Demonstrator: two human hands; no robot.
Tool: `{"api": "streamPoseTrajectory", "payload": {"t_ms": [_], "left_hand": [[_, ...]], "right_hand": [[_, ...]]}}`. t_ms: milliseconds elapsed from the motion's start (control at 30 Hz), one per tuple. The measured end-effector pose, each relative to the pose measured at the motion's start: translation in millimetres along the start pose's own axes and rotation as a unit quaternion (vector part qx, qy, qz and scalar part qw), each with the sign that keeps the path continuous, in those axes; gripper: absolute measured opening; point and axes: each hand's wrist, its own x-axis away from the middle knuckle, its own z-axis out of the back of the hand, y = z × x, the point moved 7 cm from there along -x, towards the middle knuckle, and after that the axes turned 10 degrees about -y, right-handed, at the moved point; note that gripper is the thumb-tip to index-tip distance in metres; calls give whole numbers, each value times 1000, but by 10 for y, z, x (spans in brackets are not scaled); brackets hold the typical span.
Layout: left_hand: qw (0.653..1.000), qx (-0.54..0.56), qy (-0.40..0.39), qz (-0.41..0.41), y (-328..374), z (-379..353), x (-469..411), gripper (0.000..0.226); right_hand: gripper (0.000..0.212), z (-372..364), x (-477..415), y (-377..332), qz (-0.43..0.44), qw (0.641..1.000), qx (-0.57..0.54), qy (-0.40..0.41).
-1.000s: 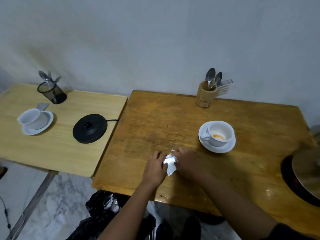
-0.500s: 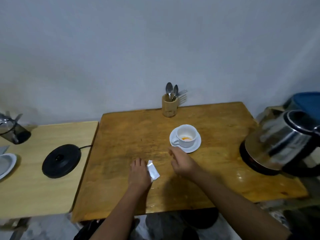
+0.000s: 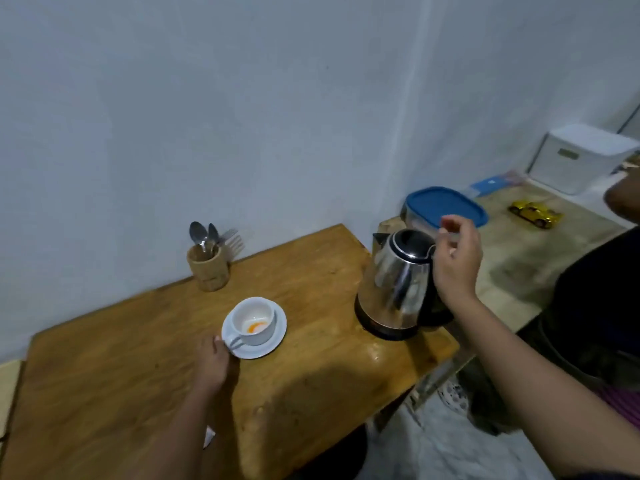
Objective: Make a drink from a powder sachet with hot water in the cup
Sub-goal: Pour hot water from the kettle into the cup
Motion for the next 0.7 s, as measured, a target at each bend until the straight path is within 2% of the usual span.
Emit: {"api": "streamPoseTrajectory", "payload": {"t_ms": [100, 200, 333, 400, 533, 700], "left_hand": [[1000, 16, -7, -5, -2, -139, -42, 36], [999, 43, -11, -5, 30, -266, -20, 36], [999, 47, 3, -18, 38, -322, -20, 32], [999, 43, 3, -12, 32, -327, -20, 33], [999, 30, -7, -18, 71, -313, -11, 32], [999, 25, -29, -24, 106, -275, -33, 29]], "right_hand": [[24, 185, 26, 553, -131, 991, 10, 13], [34, 159, 239, 967, -267, 963, -45, -15], [56, 20, 422, 1269, -365, 923, -115, -40], [56, -23, 418, 1310, -397, 907, -142, -26], [32, -68, 366, 1277, -412, 898, -151, 17], [34, -105, 305, 1084, -413, 898, -129, 85]]}}
